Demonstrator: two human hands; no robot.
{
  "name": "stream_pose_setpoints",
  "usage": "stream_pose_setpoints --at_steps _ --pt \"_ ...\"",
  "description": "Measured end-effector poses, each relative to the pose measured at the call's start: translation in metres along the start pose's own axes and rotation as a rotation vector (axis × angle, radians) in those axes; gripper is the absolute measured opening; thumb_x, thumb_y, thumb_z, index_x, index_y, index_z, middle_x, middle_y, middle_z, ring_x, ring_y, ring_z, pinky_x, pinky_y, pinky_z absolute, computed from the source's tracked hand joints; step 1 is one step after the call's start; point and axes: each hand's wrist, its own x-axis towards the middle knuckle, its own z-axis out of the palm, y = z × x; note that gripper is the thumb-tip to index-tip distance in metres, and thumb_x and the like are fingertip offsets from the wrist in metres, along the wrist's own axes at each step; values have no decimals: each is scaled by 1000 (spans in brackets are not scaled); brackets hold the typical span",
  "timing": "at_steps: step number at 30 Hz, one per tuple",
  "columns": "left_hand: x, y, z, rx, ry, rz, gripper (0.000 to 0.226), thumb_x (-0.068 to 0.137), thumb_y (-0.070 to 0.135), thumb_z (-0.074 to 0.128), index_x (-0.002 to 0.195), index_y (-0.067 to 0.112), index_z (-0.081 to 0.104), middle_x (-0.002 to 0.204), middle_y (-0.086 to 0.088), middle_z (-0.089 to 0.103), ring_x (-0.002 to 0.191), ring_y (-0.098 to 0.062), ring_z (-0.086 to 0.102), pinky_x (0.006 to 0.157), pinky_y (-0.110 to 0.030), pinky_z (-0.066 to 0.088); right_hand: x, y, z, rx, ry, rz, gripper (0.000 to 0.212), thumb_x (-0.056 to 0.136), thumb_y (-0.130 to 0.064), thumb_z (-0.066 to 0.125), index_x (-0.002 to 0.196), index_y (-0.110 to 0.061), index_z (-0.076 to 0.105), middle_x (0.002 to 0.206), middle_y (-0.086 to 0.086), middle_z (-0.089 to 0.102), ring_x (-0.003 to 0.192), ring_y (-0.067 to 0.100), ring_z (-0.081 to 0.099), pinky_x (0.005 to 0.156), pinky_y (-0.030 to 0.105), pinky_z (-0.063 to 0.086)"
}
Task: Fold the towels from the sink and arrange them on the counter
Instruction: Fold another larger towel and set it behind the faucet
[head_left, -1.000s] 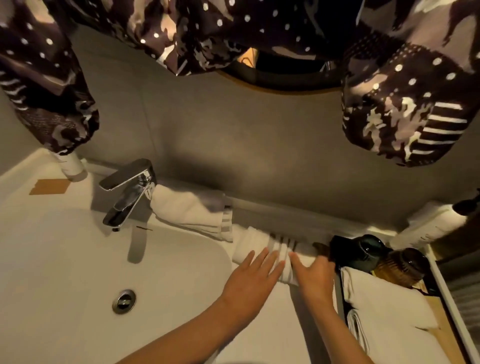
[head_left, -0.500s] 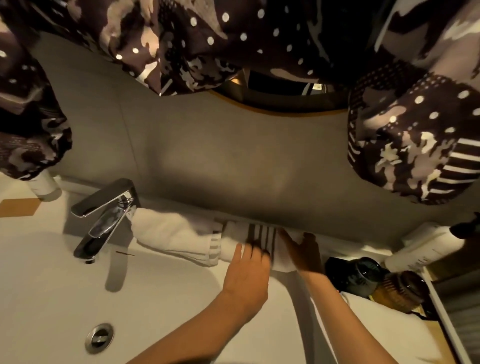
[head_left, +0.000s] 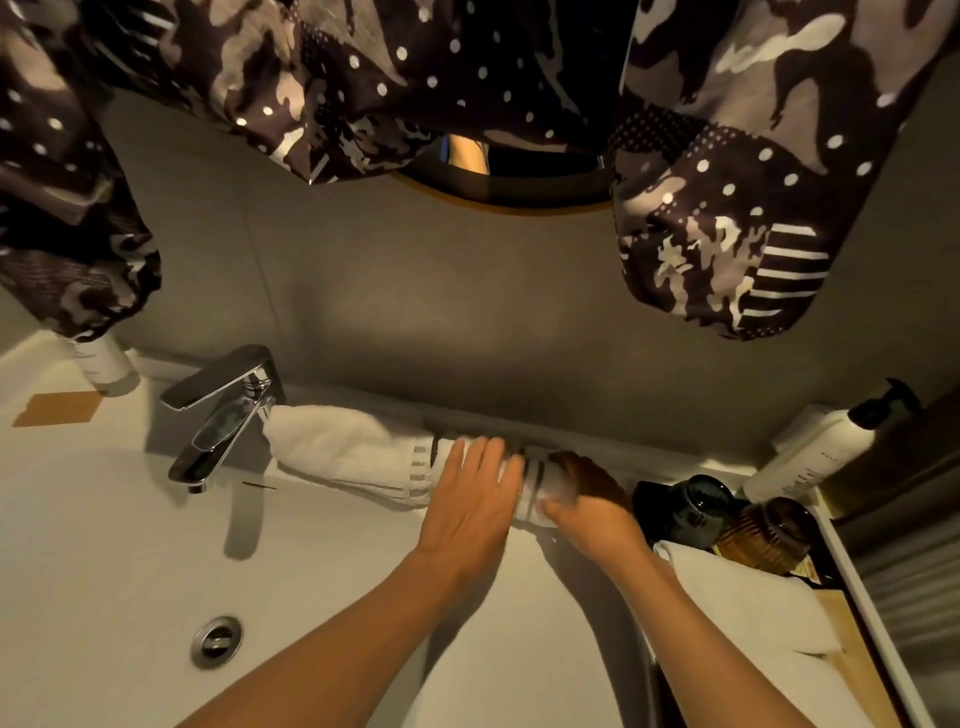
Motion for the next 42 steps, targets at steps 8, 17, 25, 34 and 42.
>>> stream_pose_setpoints --at_steps 8,17,25,34,42 --pt "22 16 -14 -31 -244 100 34 86 19 62 119 18 53 108 -9 67 100 -31 62 96 -40 38 -40 17 -30 -230 185 -196 36 74 -33 70 109 -28 60 92 -3 61 84 17 61 66 24 40" --pt "-89 -40 -4 -1411 377 -1377 38 96 28 57 122 3 45 105 -7 54 87 -23 56 72 -37 46 -51 35 -10 -381 7 -220 30 77 -46 65 100 -34 52 95 -10 61 85 14 61 72 31 50" --pt "-13 -115 -10 -1074 138 -811 21 103 22 46 107 7 60 96 -5 61 89 -21 57 82 -36 45 -52 28 -4 -330 -28 -145 34 76 -47 66 105 -38 53 92 -13 58 87 11 59 72 28 45" --pt "8 -138 5 -595 -216 -539 23 99 13 52 111 -3 62 110 -18 64 100 -33 60 82 -34 43 37 2 -34 476 -178 84 31 75 -31 82 100 -17 71 101 0 72 93 17 67 79 31 53" --pt "-20 -142 32 -380 -259 -224 33 101 39 44 129 23 50 124 0 52 107 -21 55 92 -35 50 32 -6 48 -516 521 -192 43 56 -5 76 98 -9 69 100 18 65 93 37 56 81 48 46"
